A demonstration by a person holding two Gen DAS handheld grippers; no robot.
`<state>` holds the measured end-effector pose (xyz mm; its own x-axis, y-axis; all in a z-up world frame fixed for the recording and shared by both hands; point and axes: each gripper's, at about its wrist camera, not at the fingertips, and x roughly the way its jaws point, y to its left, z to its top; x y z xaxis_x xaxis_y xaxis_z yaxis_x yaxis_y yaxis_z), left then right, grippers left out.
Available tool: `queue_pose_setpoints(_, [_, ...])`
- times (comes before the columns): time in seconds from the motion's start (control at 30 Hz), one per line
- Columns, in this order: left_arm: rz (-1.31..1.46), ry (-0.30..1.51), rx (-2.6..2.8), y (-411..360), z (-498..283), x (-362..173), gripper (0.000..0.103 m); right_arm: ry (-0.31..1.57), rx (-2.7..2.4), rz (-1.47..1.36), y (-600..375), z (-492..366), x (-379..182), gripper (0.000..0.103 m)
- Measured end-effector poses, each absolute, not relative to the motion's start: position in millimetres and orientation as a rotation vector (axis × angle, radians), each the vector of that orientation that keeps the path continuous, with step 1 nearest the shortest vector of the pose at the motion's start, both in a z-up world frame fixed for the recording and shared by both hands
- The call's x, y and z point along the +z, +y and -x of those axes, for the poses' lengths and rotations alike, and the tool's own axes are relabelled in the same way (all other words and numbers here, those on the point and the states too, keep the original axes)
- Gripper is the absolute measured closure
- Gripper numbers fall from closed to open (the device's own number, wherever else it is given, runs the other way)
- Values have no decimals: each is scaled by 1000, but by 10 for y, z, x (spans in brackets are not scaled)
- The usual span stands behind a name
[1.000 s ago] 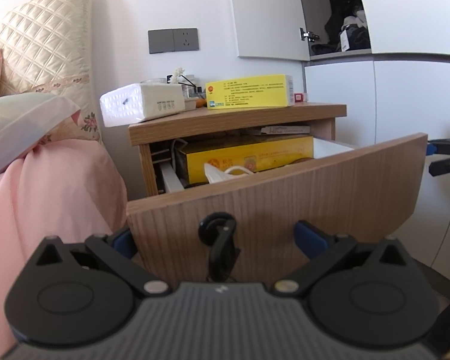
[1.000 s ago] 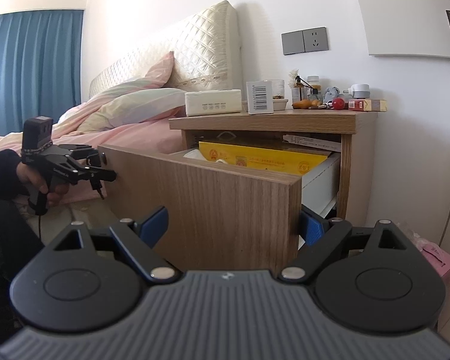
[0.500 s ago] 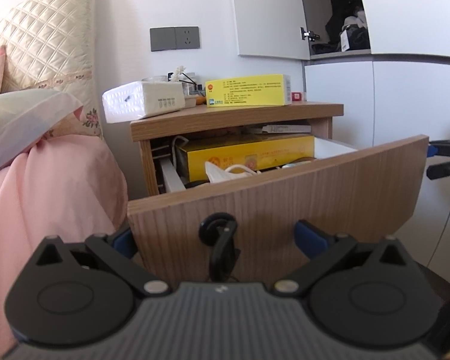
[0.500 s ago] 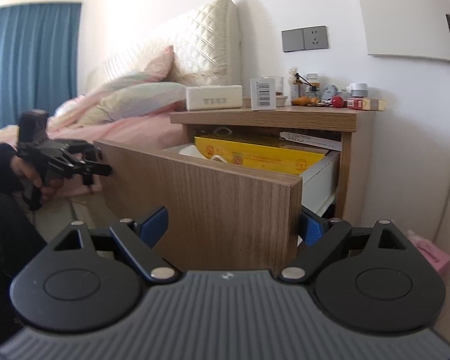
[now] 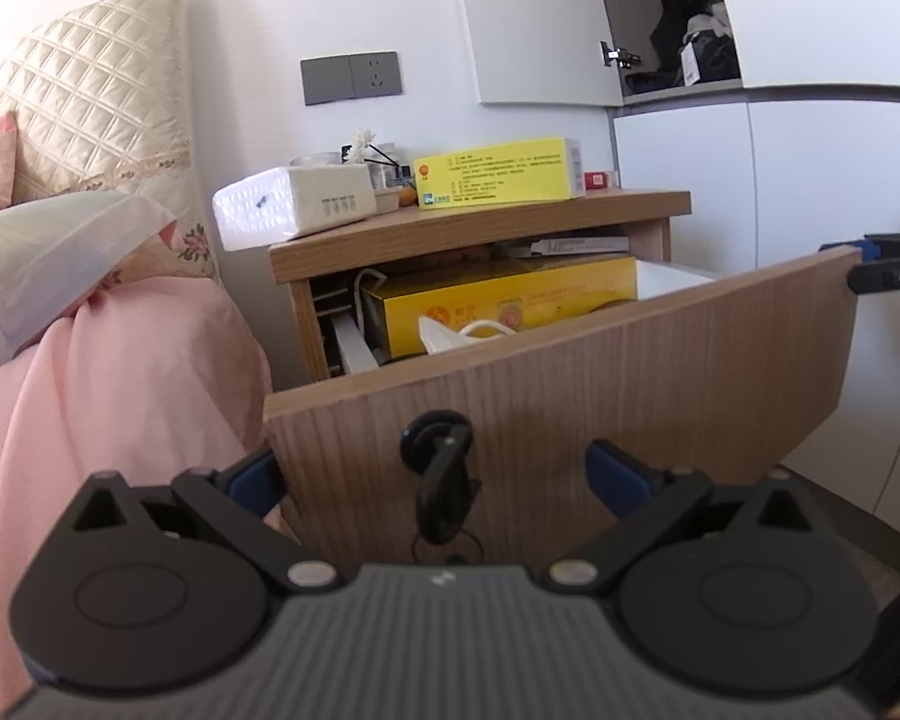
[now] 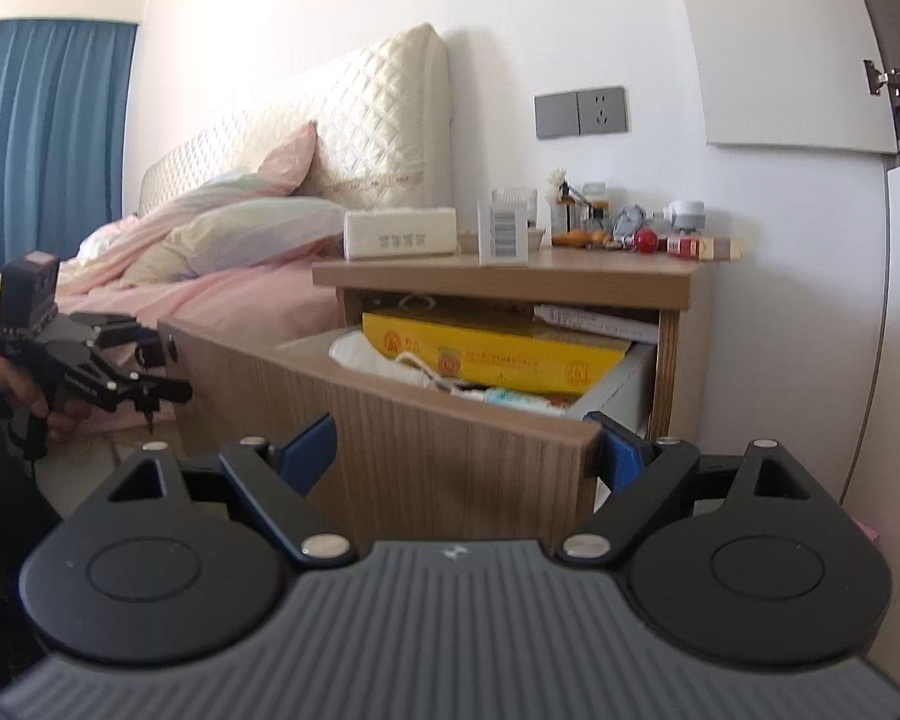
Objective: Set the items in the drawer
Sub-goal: 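Pull the wooden drawer further open with the left gripper, then release the drawer key and withdraw the left gripper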
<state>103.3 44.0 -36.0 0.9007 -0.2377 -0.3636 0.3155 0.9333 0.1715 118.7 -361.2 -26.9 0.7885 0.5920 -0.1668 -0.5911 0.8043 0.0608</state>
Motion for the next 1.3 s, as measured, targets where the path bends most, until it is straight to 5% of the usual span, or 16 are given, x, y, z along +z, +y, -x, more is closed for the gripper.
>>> queue_pose_setpoints(1.3, [-137, 169, -259, 91, -883, 53, 0, 85, 524, -129, -3007, -1278, 166, 13])
